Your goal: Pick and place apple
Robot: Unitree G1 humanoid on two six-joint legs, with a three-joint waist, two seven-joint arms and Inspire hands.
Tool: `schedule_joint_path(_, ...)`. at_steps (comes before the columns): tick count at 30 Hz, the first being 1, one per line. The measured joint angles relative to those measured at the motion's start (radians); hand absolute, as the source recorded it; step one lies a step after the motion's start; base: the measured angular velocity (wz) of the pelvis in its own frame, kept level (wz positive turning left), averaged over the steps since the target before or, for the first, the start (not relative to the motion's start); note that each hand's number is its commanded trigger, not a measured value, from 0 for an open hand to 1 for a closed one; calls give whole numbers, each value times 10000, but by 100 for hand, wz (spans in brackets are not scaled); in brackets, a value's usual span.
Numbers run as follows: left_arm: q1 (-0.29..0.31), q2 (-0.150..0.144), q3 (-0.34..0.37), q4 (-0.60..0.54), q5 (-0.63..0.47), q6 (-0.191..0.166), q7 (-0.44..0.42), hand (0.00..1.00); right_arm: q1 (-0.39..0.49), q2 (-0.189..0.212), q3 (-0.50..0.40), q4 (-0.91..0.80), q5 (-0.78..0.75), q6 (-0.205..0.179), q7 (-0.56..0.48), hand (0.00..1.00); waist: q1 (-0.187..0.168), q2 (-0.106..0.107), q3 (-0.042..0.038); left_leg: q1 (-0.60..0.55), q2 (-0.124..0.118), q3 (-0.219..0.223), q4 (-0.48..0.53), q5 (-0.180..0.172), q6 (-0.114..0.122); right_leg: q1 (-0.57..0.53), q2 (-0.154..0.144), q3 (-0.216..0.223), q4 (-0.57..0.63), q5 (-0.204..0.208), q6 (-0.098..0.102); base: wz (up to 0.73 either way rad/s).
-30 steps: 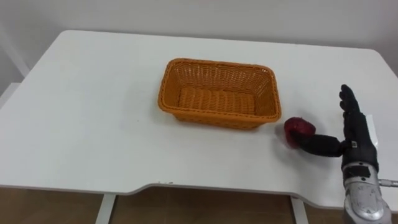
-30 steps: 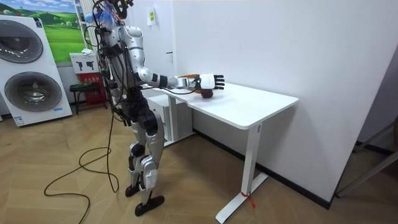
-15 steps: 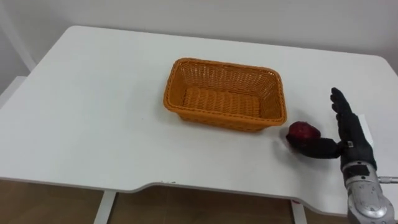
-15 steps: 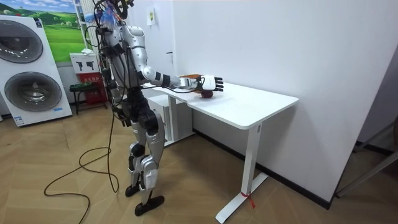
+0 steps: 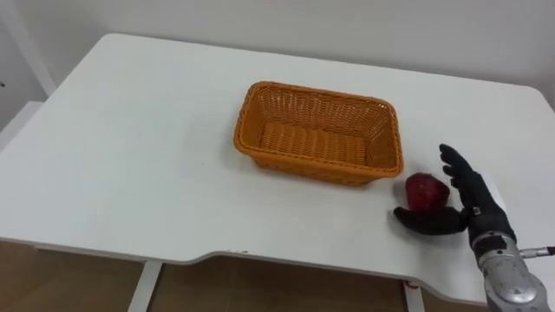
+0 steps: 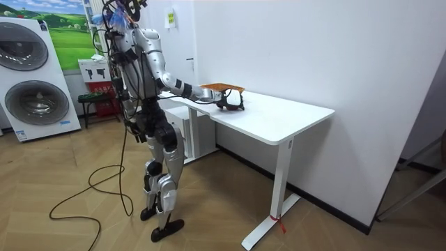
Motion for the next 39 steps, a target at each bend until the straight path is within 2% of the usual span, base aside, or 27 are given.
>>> schedule_joint_path(4, -41, 22, -1, -31, 20, 55, -6, 0, -272, -222, 12, 294, 15, 4, 214, 100, -15, 8, 2, 3, 2, -59, 5, 0, -1, 45, 3, -54, 0, 0, 0, 5)
schedule_joint_path(8, -52, 26, -5, -108, 24, 131, -5, 0, -527, -271, -12, 646, 13, 9, 251, 100, -21, 14, -6, -23, 1, -142, 76, 2, -3, 69, 6, -128, 6, 0, 0, 5)
schedule_joint_path(14, -19, 26, -6, -137, 24, 239, 12, 0, -604, -270, -12, 912, 15, 1, 258, 100, -18, 68, -82, 0, -9, -182, 150, 2, -3, 136, 1, -153, 5, 0, 0, 2)
schedule_joint_path(25, 2, 14, 86, -262, 95, 244, 37, 0, -688, -252, -119, 1253, 11, -16, 312, 100, 13, 50, -100, 23, -12, -191, 220, 5, -9, 223, 16, -155, 8, 3, -5, 2)
schedule_joint_path(30, -3, 9, 84, -260, 114, 246, 44, 0, -687, -221, -122, 1215, -29, 0, -66, 100, -17, 62, -86, -16, -25, -196, 251, 3, -6, 212, 9, -174, -4, 3, -4, 0)
schedule_joint_path(35, -10, -68, 100, -280, 163, 314, 87, 0, -674, -219, -436, 885, -147, 63, -813, 100, -40, 180, -39, -16, -96, -189, 217, 4, -5, 172, 3, -136, 3, -1, 0, -1)
schedule_joint_path(36, -1, -72, 105, -278, 160, 324, 87, 0, -674, -219, -521, 724, -218, 78, -890, 100, -48, 207, -45, -21, -97, -182, 201, 5, -3, 152, 2, -126, 4, -2, 1, -7)
schedule_joint_path(37, 5, -72, 107, -279, 160, 354, 89, 0, -673, -220, -648, 382, -334, 99, -1161, 100, -48, 258, -84, -38, -95, -148, 149, 22, -3, 60, 3, -74, 20, -1, 1, -9)
schedule_joint_path(39, 1, -73, 107, -279, 161, 416, 101, 0, -674, -219, -823, -58, -463, 97, -1544, 100, -63, 259, -94, -36, -108, -131, 105, 67, -5, 34, 0, -35, 14, -1, 1, -6)
